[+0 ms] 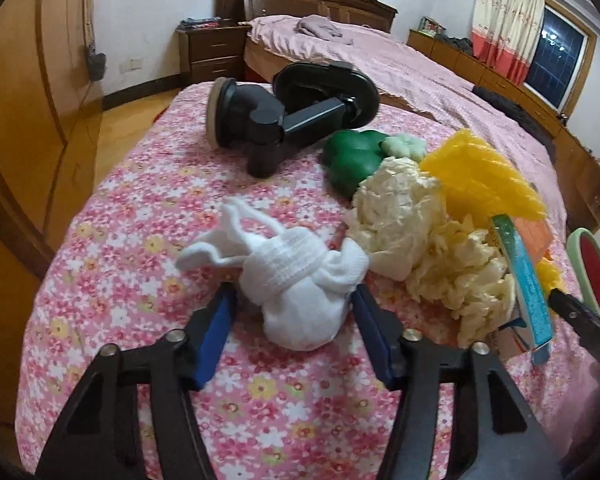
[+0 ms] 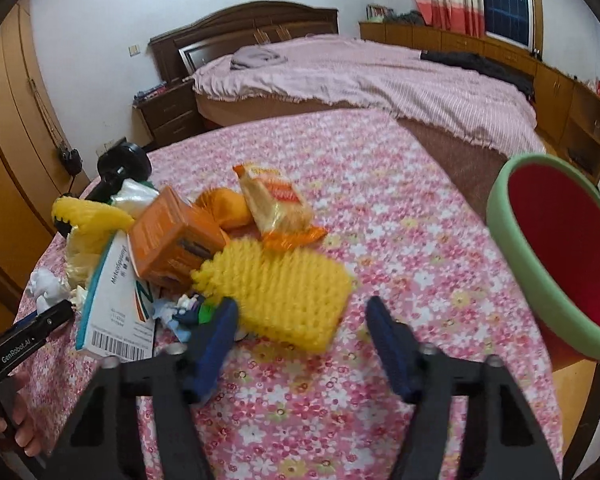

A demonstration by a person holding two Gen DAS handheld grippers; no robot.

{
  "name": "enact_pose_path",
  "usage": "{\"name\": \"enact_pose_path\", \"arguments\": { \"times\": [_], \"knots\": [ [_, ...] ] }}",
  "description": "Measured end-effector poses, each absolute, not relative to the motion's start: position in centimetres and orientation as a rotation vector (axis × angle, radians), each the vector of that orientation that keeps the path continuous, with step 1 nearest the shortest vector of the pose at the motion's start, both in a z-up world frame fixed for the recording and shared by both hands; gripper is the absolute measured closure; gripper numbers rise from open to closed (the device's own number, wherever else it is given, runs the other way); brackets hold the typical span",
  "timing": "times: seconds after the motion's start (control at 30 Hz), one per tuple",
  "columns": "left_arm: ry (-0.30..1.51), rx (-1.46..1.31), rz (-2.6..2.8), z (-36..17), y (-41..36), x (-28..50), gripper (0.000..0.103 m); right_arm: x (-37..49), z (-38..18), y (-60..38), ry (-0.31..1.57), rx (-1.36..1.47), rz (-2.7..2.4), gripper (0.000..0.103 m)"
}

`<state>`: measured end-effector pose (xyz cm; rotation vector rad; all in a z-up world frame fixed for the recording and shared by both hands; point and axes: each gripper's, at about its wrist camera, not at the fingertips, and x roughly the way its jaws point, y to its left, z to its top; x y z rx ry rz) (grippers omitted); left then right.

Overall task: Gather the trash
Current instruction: 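Grasp the white sock with the left tool while the right tool grasps the yellow mesh net, then carry both items over the red bucket while the right tool releases the yellow mesh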

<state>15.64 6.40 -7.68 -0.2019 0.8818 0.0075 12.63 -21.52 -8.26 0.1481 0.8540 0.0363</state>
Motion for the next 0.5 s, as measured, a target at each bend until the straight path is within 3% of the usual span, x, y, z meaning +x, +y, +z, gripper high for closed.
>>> {"name": "enact_pose_path", "arguments": {
  "times": [0.07,0.17,0.3,0.5],
  "knots": [
    [0.875,-0.204,-0.013,-7.7,6.3,15.7,0.054,12.6,-8.3,-21.4,0.850,0.146,0.041,0.055],
    [0.865,-0.194,-0.024,-7.5,6.1,15.7,0.065,12.7,-8.4,-21.1,0.861,0.137,0.051,0.075],
    [0.851,-0.204,-0.040,-7.0,6.1,15.2,0.074,12.4,-8.5,-21.0,0.861,0.141,0.055,0.088],
    [0.800,-0.187,-0.062,-4.9,5.3,13.0,0.075,10.3,-6.9,-21.4,0.814,0.134,0.062,0.089]
  ]
}}
